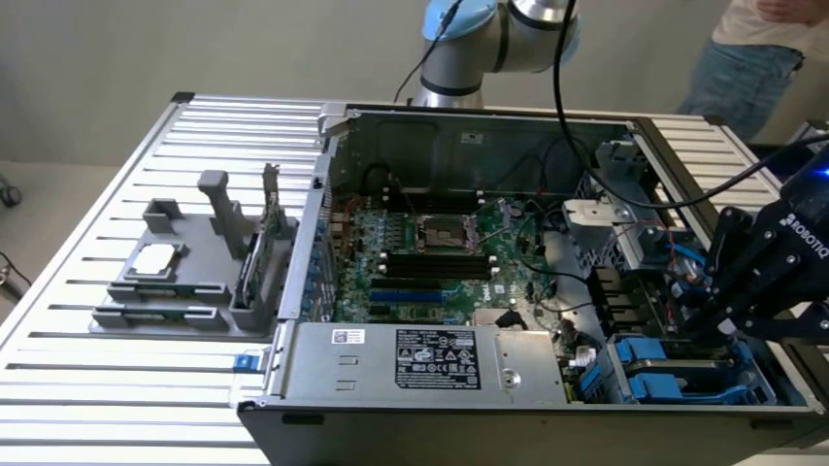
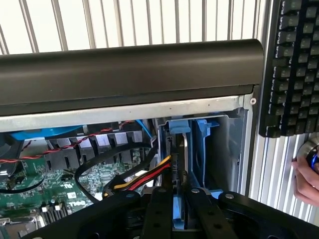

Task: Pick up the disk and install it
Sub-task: 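Insert the first disk wire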

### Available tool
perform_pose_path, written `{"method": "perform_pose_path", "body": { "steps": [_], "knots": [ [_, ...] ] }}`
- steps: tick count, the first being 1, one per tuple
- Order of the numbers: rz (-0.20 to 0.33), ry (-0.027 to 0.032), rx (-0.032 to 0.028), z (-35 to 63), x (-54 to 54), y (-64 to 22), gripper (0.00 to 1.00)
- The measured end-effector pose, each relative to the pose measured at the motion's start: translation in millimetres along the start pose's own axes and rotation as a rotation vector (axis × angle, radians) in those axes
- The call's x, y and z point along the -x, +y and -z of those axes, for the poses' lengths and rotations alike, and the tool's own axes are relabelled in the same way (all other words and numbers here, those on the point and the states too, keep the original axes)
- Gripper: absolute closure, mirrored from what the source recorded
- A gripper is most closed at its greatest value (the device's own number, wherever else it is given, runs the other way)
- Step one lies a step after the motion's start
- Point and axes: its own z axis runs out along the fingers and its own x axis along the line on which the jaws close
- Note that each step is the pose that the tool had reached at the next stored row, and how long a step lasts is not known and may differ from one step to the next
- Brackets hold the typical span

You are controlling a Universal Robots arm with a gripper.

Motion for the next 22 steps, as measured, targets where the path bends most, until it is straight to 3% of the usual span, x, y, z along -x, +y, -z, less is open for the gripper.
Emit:
{"method": "perform_pose_path", "body": {
  "steps": [6, 9, 15, 22],
  "knots": [
    [0.023, -0.0006, 0.0025, -0.1, -0.1, 0.7, 0.84],
    [0.042, 0.0064, 0.0037, -0.4, -0.3, 0.9, 0.84],
    [0.044, 0.0067, 0.0044, -0.8, -0.2, 0.9, 0.84],
    [0.043, 0.0072, 0.0107, -1.7, -0.3, 1.1, 0.84]
  ]
}}
